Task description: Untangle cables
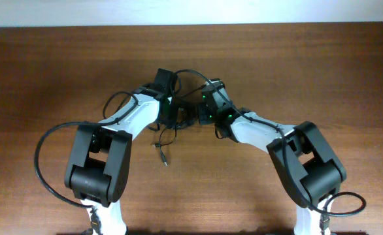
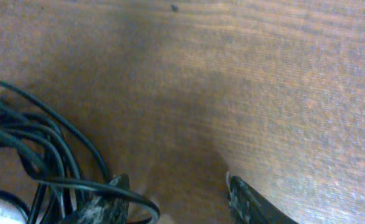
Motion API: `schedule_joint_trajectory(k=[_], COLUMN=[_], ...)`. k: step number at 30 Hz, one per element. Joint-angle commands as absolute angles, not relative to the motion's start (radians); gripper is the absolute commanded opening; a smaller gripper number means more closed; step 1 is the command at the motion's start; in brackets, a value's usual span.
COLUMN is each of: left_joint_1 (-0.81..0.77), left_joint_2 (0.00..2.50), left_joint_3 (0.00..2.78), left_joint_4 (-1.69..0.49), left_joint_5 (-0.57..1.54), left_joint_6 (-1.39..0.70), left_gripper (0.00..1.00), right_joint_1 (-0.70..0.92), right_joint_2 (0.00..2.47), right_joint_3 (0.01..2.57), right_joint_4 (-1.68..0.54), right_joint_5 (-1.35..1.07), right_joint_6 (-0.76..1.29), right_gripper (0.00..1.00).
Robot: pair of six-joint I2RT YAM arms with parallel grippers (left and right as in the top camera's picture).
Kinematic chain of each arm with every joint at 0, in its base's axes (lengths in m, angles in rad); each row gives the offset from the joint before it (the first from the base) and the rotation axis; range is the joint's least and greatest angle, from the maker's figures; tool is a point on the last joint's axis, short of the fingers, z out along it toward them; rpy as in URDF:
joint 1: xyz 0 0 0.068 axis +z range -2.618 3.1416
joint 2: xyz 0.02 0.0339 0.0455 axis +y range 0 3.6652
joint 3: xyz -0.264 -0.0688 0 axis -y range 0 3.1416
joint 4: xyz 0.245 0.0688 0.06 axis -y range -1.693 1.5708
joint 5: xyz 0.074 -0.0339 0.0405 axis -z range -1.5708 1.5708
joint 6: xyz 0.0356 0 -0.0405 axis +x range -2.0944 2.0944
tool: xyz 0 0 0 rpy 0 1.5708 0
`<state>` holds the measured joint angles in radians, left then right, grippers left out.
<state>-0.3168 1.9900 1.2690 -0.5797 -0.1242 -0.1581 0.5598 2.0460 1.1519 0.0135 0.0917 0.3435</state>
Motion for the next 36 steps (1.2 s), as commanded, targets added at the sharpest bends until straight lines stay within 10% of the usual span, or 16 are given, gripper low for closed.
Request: schedule_joint_trajectory(k=[1,5,19,36], left_joint_1=[-0.318,-0.318,-0.318,-0.318], left_joint_2=[2.016,2.016,2.016,2.016], left_joint_3=[1.252,1.252,1.252,1.252], left_joint_4=[-0.583,-0.583,-0.58,-0.589], left_joint_5=[-0.116,-0.117,-0.139,-0.192], left_joint_6=[-0.167,-0.167,-0.167,-0.167], left_gripper=[0.15,0.13,0.14,0.58], right_joint_1=[0.576,0.561,0.559,0.56], right_joint_2=[2.133,2.099,1.776,1.766], right_joint_3=[1.148,1.149,1.172,1.561], right_joint_4=[0.051,-0.038,-0.582,-1.205], right_joint_5=[0.155,0.245,0.349,0.218], right_joint_6=[0.345,0.348,0.344,0.296], right_gripper=[0.51,0.04,0.04,0.05])
